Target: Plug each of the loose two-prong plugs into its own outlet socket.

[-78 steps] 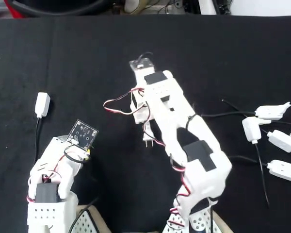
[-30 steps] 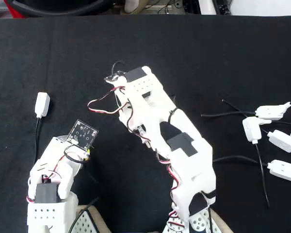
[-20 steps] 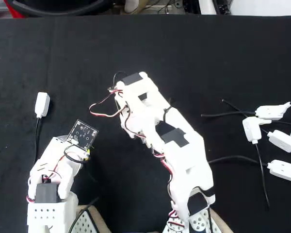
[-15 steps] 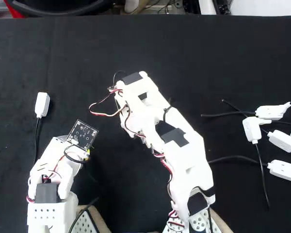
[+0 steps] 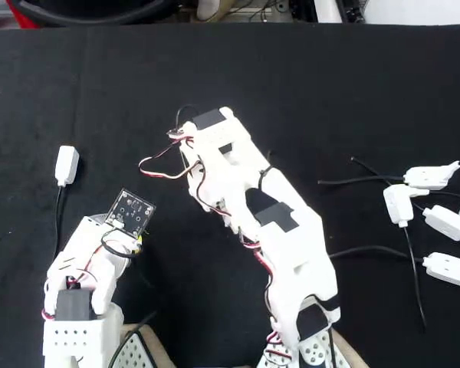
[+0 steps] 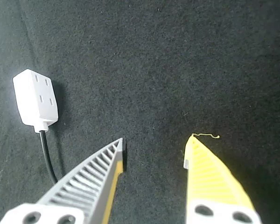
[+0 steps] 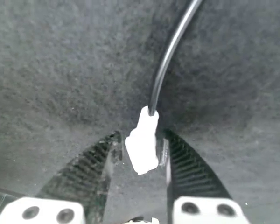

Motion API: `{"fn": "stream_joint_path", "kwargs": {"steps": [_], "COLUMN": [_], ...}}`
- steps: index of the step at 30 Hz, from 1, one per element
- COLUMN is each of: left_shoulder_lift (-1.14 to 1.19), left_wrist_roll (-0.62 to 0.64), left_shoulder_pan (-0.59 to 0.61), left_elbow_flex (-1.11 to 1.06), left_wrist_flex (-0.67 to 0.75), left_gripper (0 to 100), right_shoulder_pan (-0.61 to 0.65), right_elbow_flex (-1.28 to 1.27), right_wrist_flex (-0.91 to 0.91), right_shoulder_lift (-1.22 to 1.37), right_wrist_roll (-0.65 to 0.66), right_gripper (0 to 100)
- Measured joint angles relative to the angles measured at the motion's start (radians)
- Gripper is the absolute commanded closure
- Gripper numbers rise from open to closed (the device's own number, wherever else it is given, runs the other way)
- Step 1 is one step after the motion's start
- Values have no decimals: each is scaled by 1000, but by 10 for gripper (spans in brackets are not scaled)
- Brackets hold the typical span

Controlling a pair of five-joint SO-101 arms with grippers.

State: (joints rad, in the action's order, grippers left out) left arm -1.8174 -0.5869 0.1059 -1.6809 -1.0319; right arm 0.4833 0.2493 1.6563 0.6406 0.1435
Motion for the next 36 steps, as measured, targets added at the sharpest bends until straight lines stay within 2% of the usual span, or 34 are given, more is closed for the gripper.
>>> {"fn": "stream_joint_path", "kwargs": {"steps": [4, 9, 36], "left_shoulder_lift": [0, 0, 0], "left_wrist_roll": [0, 0, 0], "left_shoulder_pan": [0, 0, 0], "left_elbow_flex": [0, 0, 0], "left_wrist_flex": [0, 0, 0], "left_gripper": [787, 787, 787], "right_shoulder_pan": [-5, -5, -5], "right_elbow_flex": [0, 0, 0], "right_wrist_flex": [15, 18, -26], "right_shoulder_lift": [0, 0, 0], "right_wrist_roll": [0, 0, 0], "right_gripper": [865, 913, 917]}}
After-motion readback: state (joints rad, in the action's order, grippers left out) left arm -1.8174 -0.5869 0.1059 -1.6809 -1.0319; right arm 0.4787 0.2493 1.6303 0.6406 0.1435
